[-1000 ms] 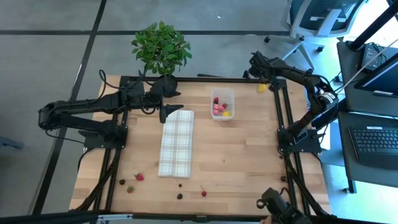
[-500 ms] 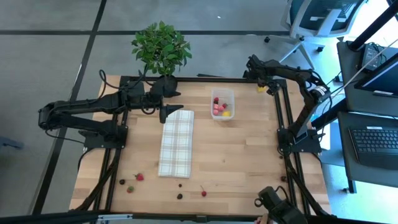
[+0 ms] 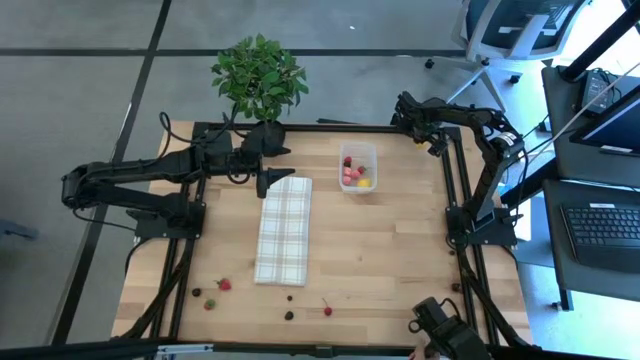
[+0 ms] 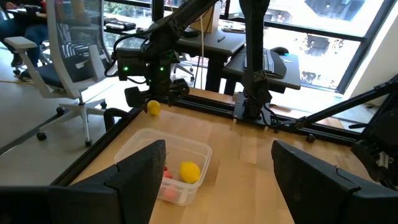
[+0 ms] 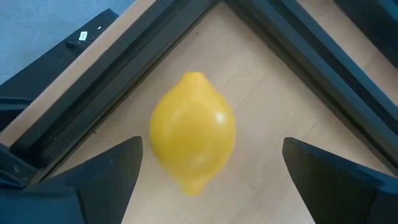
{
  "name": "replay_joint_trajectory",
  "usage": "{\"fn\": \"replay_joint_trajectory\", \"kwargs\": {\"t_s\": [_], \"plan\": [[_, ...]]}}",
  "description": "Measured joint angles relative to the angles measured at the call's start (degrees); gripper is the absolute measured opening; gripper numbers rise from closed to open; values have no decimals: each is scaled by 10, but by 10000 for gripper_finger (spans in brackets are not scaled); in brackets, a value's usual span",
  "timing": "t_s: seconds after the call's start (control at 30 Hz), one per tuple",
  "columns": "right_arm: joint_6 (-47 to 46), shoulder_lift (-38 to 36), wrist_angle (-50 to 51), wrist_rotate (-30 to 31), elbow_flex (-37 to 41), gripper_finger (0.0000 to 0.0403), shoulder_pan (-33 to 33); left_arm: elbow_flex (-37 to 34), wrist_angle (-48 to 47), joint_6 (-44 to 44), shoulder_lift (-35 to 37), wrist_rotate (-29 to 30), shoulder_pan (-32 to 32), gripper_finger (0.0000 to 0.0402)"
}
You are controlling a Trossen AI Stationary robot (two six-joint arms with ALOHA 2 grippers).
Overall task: Pick and placing Produce into tupperware
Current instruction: Put the lemon into the transparent bin
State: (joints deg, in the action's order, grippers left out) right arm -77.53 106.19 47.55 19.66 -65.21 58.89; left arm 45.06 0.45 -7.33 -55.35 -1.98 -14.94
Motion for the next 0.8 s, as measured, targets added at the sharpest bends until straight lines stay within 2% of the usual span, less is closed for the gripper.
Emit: {"fn": "replay_joint_trajectory", "kwargs": {"t_s": [0.33, 0.8], "plan": [[2, 0, -1, 0, 0, 386, 0, 0, 0, 5, 0, 0, 0, 284], [4, 0, -16, 2, 0, 386, 0, 0, 0, 130, 0, 0, 0, 284]]}}
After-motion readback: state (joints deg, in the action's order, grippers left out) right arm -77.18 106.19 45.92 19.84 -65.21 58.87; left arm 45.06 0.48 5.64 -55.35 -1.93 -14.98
